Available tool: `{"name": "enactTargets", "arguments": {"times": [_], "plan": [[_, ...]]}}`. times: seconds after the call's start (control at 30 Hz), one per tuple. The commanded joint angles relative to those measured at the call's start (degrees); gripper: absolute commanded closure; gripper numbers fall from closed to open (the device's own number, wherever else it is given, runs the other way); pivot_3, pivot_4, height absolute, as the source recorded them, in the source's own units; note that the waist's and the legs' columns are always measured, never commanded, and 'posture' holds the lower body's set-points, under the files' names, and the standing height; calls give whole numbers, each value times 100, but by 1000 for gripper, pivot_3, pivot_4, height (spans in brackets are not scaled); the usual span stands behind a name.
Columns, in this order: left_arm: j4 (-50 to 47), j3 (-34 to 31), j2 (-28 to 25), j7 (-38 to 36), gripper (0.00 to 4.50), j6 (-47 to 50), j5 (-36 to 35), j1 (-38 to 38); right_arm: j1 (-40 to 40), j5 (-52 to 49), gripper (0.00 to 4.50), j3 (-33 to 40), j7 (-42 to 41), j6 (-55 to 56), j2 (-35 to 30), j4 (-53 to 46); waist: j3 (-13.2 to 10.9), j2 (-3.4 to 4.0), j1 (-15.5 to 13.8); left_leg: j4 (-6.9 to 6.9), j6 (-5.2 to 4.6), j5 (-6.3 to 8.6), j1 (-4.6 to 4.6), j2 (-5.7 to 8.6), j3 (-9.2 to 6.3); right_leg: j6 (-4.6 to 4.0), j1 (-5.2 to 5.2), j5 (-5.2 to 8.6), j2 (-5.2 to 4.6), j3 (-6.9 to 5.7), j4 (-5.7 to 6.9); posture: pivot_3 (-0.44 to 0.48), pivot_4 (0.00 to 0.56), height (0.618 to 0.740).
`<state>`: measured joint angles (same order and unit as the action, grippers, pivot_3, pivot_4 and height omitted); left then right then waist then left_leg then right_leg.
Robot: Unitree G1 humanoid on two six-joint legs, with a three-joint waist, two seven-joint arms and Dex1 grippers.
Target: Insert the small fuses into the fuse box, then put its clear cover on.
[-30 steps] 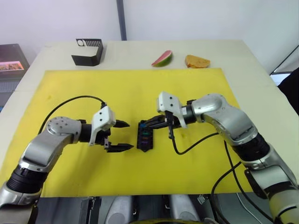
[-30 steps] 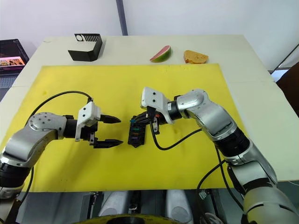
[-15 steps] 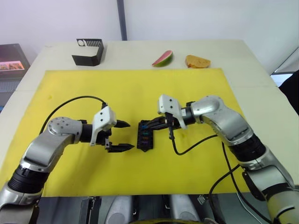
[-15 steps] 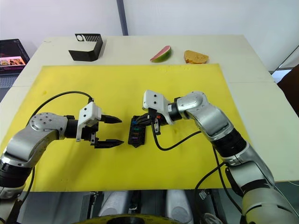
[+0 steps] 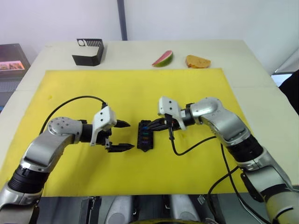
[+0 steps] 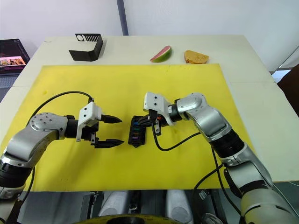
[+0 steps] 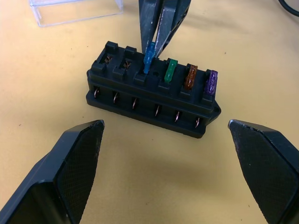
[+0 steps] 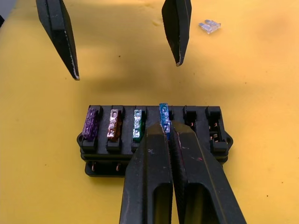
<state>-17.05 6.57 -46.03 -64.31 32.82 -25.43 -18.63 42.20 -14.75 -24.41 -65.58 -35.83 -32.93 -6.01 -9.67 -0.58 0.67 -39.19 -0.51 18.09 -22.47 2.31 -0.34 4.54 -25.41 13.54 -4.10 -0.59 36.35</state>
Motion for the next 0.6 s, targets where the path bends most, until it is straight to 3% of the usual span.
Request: {"name": "enactTargets", "arguments": {"times": [0.03,0.6], "plan": [[-235,-78,-24,47,23,-45,-17,15,11,-95,4500,117,-69,-60,-4,-280,0,0,0,0,0,0,0,0,0,0,0,0,0,0,0,0,150,740],[-305,-103,-43,84,23,-33,-42,118,119,-36,4500,179,38,-105,68,-336,0,0,-2,0,2,-1,0,0,0,0,0,0,1,0,1,0,150,740]]}}
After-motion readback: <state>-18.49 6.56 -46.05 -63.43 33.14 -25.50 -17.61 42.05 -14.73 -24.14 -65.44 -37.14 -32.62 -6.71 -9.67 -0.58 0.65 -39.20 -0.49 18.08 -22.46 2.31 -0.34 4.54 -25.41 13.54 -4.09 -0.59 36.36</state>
